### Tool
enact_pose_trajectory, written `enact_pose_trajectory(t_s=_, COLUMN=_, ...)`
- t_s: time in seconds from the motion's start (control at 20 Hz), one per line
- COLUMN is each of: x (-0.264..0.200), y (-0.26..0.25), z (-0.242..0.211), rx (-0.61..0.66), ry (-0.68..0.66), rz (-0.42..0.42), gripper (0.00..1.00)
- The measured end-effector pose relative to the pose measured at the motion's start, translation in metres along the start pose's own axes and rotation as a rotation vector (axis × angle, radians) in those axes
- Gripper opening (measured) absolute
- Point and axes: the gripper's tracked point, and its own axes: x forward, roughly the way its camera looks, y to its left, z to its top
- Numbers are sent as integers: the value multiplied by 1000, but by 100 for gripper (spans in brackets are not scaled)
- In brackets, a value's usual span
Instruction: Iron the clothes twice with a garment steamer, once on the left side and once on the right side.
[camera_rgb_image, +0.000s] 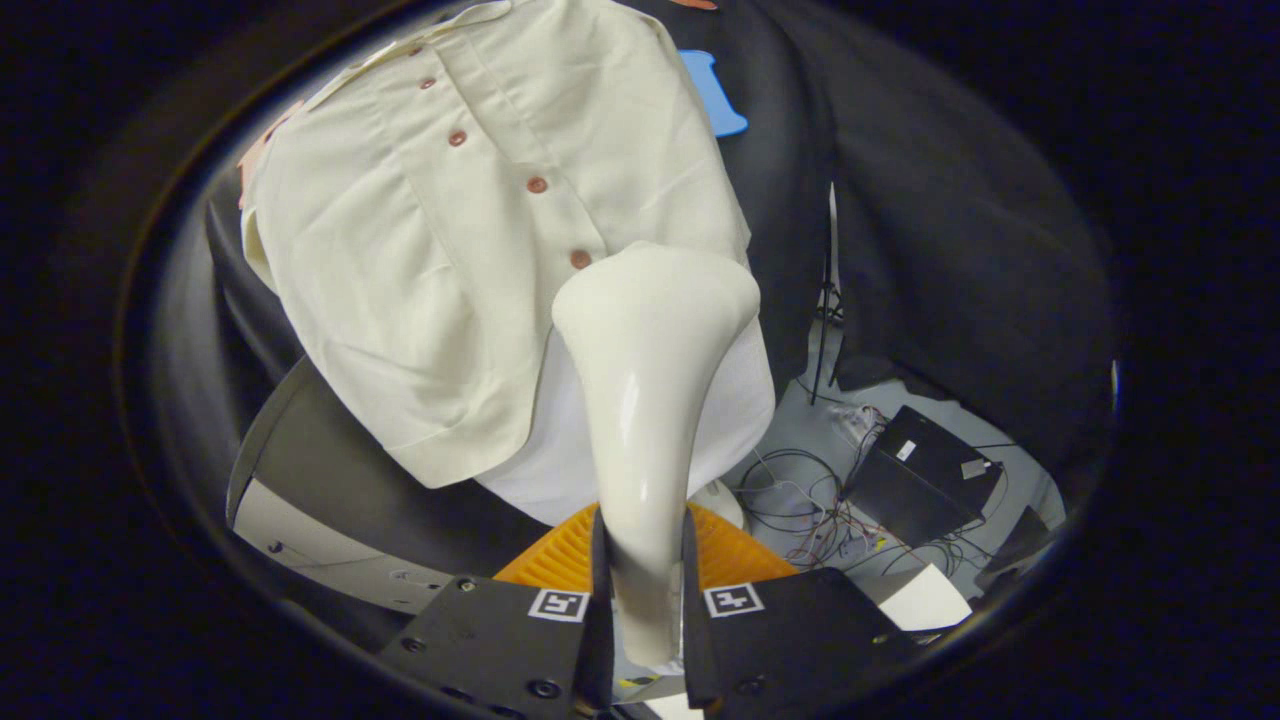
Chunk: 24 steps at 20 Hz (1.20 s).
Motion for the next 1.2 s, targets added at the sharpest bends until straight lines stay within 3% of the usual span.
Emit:
enact_pose_trajectory(t_s=0.45, x=-89, y=83, z=42, rx=-97, ry=-156, rz=56, gripper=28)
enact_pose_trajectory(t_s=1.2, x=-256, y=240, z=92, rx=-216, ry=-494, rz=268, gripper=27)
